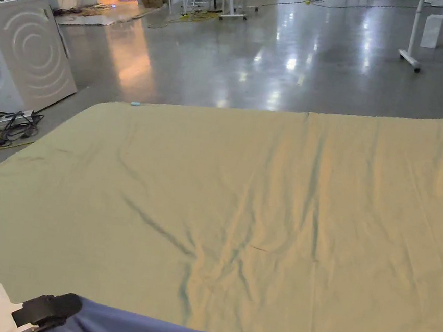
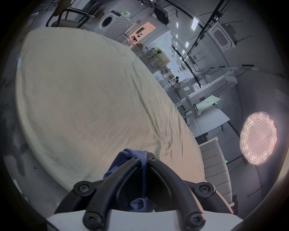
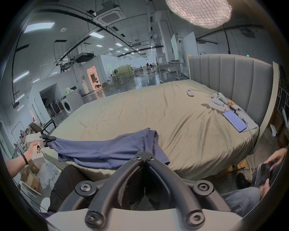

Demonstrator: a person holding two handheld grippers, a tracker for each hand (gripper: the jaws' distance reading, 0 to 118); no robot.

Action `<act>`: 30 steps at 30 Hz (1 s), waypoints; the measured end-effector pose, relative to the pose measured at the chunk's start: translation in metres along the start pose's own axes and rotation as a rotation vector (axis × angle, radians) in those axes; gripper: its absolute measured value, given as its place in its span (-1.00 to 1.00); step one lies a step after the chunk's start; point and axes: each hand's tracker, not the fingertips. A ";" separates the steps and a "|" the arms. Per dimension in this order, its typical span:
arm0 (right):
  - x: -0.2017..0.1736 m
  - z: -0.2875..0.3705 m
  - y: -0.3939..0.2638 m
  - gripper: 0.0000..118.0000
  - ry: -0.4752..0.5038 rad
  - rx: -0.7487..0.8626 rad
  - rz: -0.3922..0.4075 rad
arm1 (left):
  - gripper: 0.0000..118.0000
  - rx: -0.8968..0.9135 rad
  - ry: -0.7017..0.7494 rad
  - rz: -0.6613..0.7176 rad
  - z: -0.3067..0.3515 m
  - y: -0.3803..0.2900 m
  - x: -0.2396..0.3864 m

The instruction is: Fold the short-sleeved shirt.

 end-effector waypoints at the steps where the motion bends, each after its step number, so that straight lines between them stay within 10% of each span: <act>1: 0.000 -0.001 -0.002 -1.00 0.006 -0.002 -0.013 | -0.93 -0.010 -0.011 -0.013 -0.001 -0.003 0.004; 15: -0.011 0.004 -0.002 -1.00 0.029 0.007 0.025 | -0.93 -0.332 -0.315 -0.173 -0.105 -0.149 0.132; 23: 0.009 0.023 -0.018 -1.00 -0.051 -0.013 0.025 | -0.93 -0.485 -0.238 -0.264 -0.159 -0.244 0.183; 25: 0.015 0.023 -0.022 -1.00 -0.066 -0.029 0.009 | -0.63 -0.493 -0.203 -0.346 -0.158 -0.249 0.191; 28: 0.020 0.023 -0.025 -1.00 -0.073 -0.037 -0.010 | 0.51 -0.414 -0.257 -0.384 -0.137 -0.233 0.199; 30: 0.021 0.023 -0.024 -1.00 -0.070 -0.030 -0.015 | 0.58 -0.339 -0.328 -0.353 -0.114 -0.209 0.202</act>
